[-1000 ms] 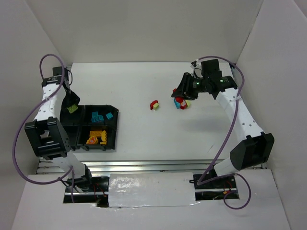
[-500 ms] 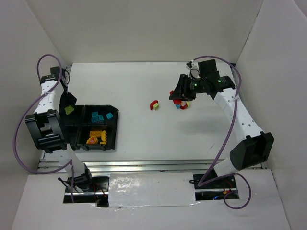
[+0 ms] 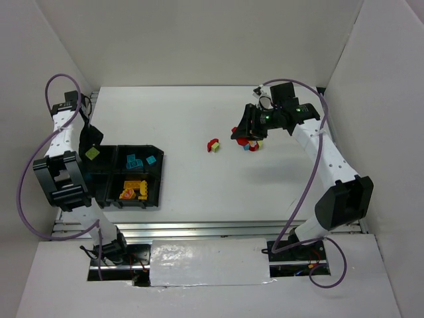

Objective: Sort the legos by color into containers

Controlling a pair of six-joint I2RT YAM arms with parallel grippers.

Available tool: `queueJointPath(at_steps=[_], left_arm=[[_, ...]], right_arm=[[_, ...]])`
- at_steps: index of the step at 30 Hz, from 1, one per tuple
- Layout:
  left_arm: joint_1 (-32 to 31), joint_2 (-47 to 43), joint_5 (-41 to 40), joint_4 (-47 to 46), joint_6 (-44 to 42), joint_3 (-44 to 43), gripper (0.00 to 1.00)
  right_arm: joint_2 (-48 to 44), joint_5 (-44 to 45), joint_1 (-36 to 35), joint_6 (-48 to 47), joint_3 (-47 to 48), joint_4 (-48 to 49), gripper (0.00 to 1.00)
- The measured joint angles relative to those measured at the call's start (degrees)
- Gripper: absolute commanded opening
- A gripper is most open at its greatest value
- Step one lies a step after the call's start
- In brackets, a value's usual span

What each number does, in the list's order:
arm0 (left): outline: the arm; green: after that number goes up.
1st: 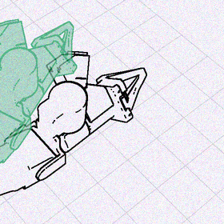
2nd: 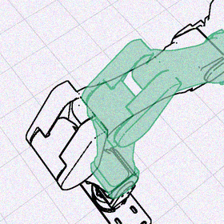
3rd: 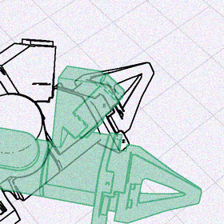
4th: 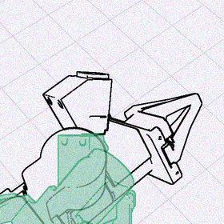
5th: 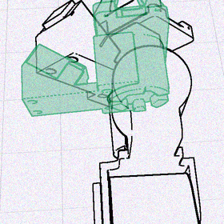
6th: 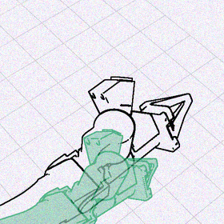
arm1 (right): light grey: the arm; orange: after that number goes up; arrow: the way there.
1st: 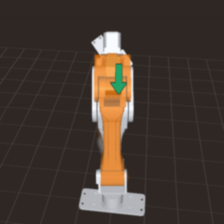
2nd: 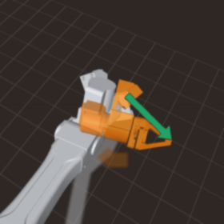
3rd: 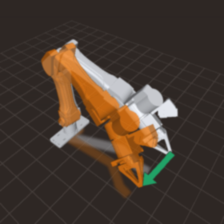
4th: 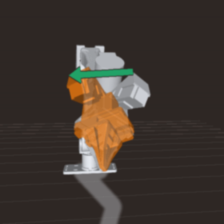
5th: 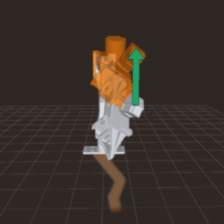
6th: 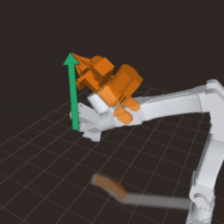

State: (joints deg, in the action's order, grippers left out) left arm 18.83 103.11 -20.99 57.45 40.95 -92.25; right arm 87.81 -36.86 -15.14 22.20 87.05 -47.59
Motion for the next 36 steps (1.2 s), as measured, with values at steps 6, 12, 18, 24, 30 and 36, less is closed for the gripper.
queueJointPath(at_steps=[6,12,18,24,30,36], left_arm=[[0.0,0.0,0.8,-0.2,0.3,0.0,1.00],[0.0,-0.4,4.6,-0.7,-0.2,0.0,0.98],[-4.0,-8.1,26.1,-10.7,-5.6,2.4,1.00],[-21.6,-14.9,45.5,-26.6,-13.4,4.4,0.99],[-38.0,-21.4,48.5,-40.5,-21.3,13.2,0.99],[-44.2,-23.5,44.0,-53.3,-26.1,18.1,0.99]], right_arm=[[0.2,-0.5,-0.3,0.0,0.7,0.0,0.00],[0.3,-0.3,-1.3,0.0,0.8,0.0,0.00],[1.4,-2.3,-3.6,-0.2,2.0,0.5,0.00],[1.4,-8.0,-3.5,4.3,1.7,4.0,0.00],[1.4,-11.3,0.5,15.4,-1.8,9.0,0.00],[1.2,-13.0,2.1,20.5,-2.0,9.2,0.00]])
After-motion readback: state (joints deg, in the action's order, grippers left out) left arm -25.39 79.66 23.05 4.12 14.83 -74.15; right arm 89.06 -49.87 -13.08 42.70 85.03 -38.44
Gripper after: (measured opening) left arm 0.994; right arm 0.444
